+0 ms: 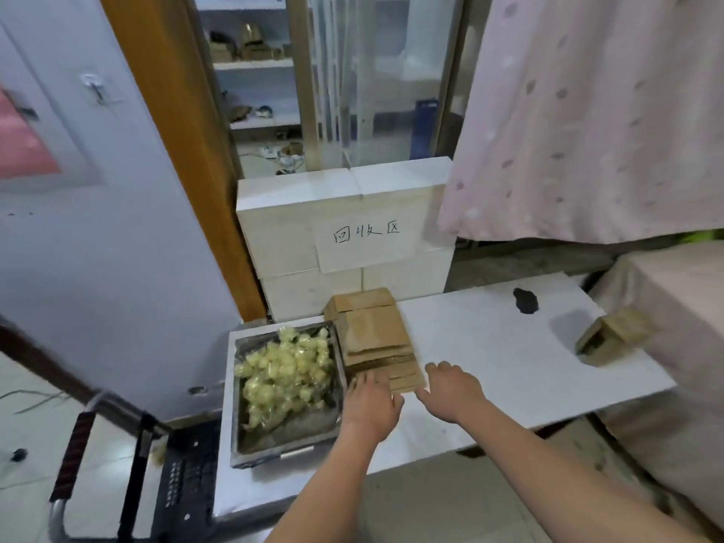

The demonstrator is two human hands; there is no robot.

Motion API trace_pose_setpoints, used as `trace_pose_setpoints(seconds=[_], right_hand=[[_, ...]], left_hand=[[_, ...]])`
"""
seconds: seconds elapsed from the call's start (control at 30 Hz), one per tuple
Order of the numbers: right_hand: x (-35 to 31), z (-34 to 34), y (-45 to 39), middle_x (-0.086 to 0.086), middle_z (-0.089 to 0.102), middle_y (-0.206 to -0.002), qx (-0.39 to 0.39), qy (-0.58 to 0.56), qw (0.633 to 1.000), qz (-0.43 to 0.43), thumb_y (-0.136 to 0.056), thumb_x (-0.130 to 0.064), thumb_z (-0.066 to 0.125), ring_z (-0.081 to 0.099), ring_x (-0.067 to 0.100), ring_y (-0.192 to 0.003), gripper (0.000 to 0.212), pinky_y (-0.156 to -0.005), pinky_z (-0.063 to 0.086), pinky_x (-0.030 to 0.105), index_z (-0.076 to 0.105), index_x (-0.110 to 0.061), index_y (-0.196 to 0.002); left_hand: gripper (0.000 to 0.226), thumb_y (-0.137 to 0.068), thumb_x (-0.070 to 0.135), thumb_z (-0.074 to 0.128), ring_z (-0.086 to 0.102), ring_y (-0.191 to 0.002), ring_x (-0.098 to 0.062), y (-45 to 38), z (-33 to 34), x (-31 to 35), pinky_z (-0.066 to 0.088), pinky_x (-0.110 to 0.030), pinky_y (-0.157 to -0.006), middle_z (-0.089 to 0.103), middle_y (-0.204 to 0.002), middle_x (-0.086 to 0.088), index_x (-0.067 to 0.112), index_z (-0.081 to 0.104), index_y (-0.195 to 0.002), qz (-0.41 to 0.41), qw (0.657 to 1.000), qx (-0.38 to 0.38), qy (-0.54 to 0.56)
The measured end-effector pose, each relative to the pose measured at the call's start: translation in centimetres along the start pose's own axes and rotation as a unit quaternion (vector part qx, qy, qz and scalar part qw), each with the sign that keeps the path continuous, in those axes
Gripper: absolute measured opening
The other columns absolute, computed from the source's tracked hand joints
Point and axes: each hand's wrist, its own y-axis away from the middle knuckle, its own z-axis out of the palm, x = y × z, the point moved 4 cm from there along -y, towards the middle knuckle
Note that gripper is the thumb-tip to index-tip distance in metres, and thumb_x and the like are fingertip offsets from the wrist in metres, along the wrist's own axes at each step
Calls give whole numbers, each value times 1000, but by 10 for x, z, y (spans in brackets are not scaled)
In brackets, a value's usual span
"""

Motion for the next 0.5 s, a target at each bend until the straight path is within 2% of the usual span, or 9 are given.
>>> trace_pose_setpoints(seconds=[0.1,0.27,0.5], right_hand=[[58,-3,1,10,51,-134,1,-12,1000,3,-99,-54,37,52,28,-120,58,-88,46,38,42,-15,-141],[165,0,4,11,50,-136,-2,-30,999,17,-99,-57,36,50,29,-121,61,-91,45,39,41,-13,-142],[292,3,9,12,50,-135,4,-63,997,46,-100,-56,35,49,29,-122,61,-92,44,39,39,-13,-143]], left_hand=[[50,-103,39,30,42,-129,-33,-17,7,55,33,-42,-110,47,-138,-15,6,46,-138,8,1000,-9,-13],[52,-105,39,27,37,-139,-34,-41,31,160,31,-42,-114,37,-152,-16,7,39,-145,17,999,-19,-31],[52,-106,40,26,44,-129,-29,-78,50,280,32,-38,-112,49,-139,-13,6,44,-140,46,995,-21,-88]])
